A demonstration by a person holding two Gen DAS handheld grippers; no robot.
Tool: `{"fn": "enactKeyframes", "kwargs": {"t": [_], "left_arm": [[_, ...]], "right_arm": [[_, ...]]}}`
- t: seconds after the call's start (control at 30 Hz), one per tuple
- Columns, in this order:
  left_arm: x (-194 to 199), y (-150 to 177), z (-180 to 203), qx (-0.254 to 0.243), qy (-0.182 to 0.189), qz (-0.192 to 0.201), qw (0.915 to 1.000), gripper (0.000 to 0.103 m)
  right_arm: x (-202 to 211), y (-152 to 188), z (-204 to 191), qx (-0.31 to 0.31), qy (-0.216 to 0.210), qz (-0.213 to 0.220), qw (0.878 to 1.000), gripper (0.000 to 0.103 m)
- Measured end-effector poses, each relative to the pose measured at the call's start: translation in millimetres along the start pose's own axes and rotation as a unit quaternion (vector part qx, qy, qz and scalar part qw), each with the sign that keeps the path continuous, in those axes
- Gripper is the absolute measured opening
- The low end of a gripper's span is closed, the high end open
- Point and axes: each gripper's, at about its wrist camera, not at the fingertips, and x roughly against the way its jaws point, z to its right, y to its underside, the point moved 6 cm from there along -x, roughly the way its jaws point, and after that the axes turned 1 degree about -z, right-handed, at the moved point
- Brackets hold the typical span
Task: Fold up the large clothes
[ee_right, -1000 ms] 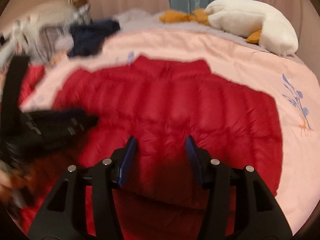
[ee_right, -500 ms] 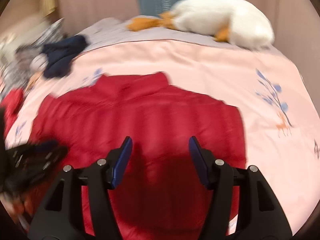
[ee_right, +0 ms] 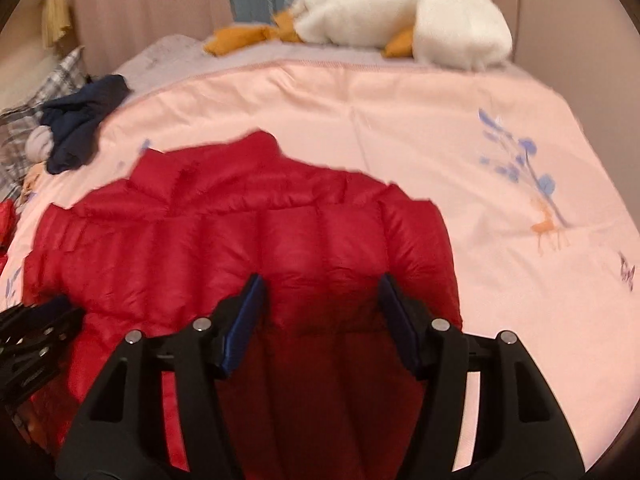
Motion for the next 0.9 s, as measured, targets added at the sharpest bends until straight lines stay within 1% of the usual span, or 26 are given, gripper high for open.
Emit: {"fn": "enactKeyframes", "kwargs": {"t": [0.07,0.1,0.13,0.2,0.3,0.4,0.5,0.6,0.63,0.67,0.77,0.87,0.9], "left_arm": [[0,0,0,0.001,-0.001,0.001,1.0000,0.043],[-1,0,1,0.001,-0.001,0.001,1.0000,0.043],[-1,1,1,0.001,-0.002,0.001,1.0000,0.043],[-1,0,1,0.001,-0.003,0.000,1.0000,0.043],[-1,0,2,-0.001,-0.006,-0.001,1.0000,0.043],[-1,1,2,0.000,-0.007,-0.002,1.0000,0.043],[-1,1,2,0.004,-0.006,0.000,1.0000,0.043],[-2,2,3,0.005,-0.008,0.001,1.0000,0.043],[-2,2,3,0.005,-0.010,0.001,0.9999,0.043],[-2,2,4,0.003,-0.012,0.000,0.9999,0.043],[-2,2,5,0.004,-0.016,-0.002,0.9999,0.043],[2,2,5,0.012,-0.019,-0.003,0.9997,0.044],[5,3,4,0.018,-0.022,-0.002,0.9996,0.048]], "right_arm": [[2,1,-3,0.018,0.009,0.002,1.000,0.061],[-2,3,-1,0.021,0.021,-0.005,1.000,0.061],[-11,6,4,0.018,0.027,-0.021,0.999,0.062],[-23,11,13,-0.010,0.008,-0.044,0.999,0.063],[-25,12,17,-0.027,0.000,-0.052,0.998,0.064],[-7,11,12,-0.020,0.005,-0.032,0.999,0.064],[20,15,2,-0.001,-0.015,-0.002,1.000,0.063],[38,22,-9,0.022,-0.028,0.018,0.999,0.063],[39,26,-12,0.028,-0.031,0.016,0.999,0.064],[36,32,-16,0.037,-0.029,0.005,0.999,0.064],[16,48,-21,0.067,-0.008,-0.026,0.997,0.066],[18,51,-21,0.052,-0.011,-0.029,0.998,0.066],[24,50,-22,0.045,-0.017,-0.025,0.999,0.066]]}}
